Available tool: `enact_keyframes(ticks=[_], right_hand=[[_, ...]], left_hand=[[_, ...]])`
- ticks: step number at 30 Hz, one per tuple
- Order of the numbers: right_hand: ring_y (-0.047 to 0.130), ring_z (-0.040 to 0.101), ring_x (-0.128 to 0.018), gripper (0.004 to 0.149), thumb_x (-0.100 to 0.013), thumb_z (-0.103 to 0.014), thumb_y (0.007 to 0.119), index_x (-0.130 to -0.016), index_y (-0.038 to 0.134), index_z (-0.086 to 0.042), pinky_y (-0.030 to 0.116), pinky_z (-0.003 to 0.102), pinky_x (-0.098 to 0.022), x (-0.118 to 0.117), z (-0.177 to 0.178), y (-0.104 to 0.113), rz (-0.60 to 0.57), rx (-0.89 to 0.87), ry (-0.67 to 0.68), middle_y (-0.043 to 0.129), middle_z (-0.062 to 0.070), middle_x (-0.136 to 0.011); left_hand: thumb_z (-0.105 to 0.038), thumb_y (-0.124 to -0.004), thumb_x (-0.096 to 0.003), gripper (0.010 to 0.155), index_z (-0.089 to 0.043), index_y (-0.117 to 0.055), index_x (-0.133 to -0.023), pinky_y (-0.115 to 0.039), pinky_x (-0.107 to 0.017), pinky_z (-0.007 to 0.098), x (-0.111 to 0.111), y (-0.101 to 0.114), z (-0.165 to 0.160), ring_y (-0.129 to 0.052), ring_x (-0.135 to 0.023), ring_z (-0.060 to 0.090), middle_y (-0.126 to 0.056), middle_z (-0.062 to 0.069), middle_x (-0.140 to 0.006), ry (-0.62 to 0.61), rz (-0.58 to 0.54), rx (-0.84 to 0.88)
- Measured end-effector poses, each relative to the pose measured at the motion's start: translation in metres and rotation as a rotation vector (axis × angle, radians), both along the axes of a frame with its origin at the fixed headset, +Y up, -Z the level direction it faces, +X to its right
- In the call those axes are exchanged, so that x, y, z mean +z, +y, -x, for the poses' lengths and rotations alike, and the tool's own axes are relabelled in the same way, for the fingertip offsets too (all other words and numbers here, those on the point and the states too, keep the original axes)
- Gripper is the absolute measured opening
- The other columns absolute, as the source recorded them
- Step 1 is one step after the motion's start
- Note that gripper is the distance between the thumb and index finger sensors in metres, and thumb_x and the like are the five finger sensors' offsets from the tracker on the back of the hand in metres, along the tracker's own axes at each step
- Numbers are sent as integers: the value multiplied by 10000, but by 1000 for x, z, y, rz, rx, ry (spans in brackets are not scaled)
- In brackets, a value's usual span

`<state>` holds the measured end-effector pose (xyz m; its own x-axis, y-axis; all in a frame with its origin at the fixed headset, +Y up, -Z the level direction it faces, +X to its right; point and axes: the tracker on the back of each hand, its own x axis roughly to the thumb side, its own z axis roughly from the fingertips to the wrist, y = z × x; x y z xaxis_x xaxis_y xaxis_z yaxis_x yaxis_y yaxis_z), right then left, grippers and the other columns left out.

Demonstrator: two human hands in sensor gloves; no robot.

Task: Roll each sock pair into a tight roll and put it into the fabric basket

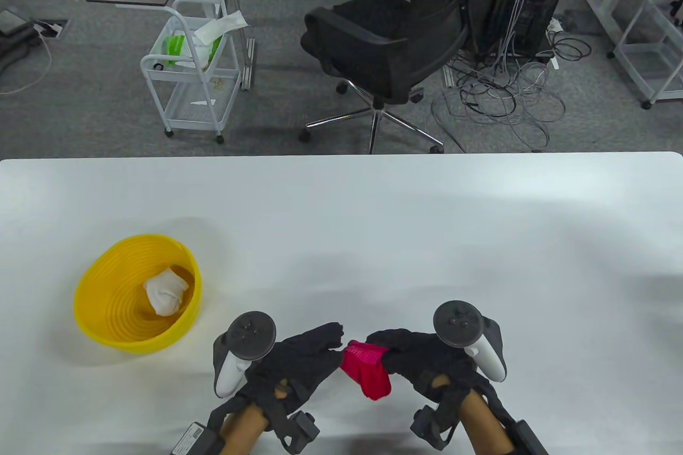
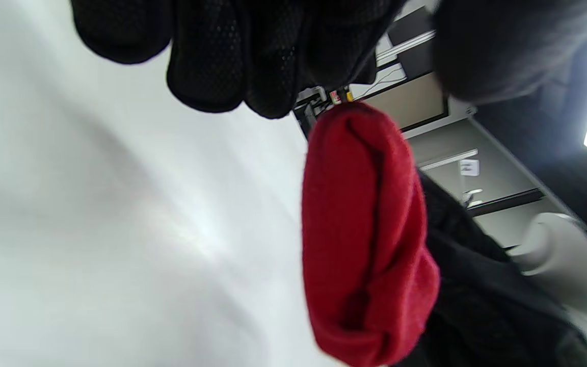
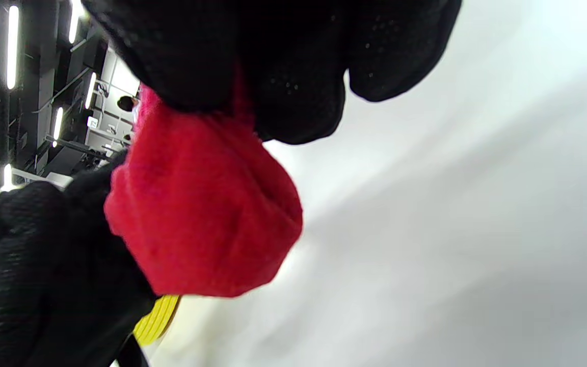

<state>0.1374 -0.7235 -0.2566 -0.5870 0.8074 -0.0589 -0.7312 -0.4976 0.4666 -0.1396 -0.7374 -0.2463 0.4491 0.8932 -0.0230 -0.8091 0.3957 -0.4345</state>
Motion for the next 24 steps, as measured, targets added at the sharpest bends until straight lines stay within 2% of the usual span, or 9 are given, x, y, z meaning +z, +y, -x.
enact_keyframes(ticks=[2,6,8,10,13,17,24], right_hand=[[974,112,-705,440,-420,-362,861,-854,786,-369,766,457,-623,2,1,1,-27,4,-11,919,-93,-843],[977,102,-703,432,-417,-364,865,-843,795,-380,769,448,-622,6,5,0,-34,-7,35,923,-106,-840],[977,104,-700,432,-415,-359,867,-841,798,-377,770,450,-620,7,5,0,-41,-2,29,925,-103,-838],[976,109,-702,433,-415,-356,869,-842,798,-372,769,453,-619,8,6,1,-48,-5,37,924,-98,-839],[951,114,-773,469,-412,-385,855,-872,763,-382,758,455,-634,12,9,0,-63,20,41,888,-111,-895],[876,156,-877,574,-391,-465,831,-937,682,-368,719,483,-662,13,5,-2,-88,38,16,797,-78,-987],[730,238,-1007,716,-368,-626,738,-1004,560,-350,622,542,-712,9,-1,-8,-94,88,-36,652,-30,-1090]], left_hand=[[-687,-741,-329,817,-208,-694,-990,-734,-493,484,1,-4,-2,-894,-738,336,-849,109,-961,-37,61,-24],[-708,-741,-321,831,-180,-747,-963,-765,-441,469,2,-4,-13,-949,-648,324,-921,116,-886,-64,60,-67],[-675,-761,-332,783,-173,-783,-932,-777,-423,462,3,-5,-18,-977,-591,303,-968,102,-820,-80,67,-81],[-588,-786,-356,682,-172,-818,-895,-795,-393,451,3,-4,-19,-1002,-524,277,-1008,80,-743,-39,59,-98],[-511,-779,-387,621,-172,-789,-907,-786,-405,453,4,0,-15,-986,-534,275,-976,89,-754,-26,75,-97],[-491,-785,-385,614,-176,-782,-912,-778,-414,459,4,12,-2,-976,-550,285,-963,108,-768,44,-10,-138],[-491,-798,-377,621,-201,-763,-925,-774,-424,452,3,38,39,-967,-582,277,-944,92,-801,295,-191,-116]])
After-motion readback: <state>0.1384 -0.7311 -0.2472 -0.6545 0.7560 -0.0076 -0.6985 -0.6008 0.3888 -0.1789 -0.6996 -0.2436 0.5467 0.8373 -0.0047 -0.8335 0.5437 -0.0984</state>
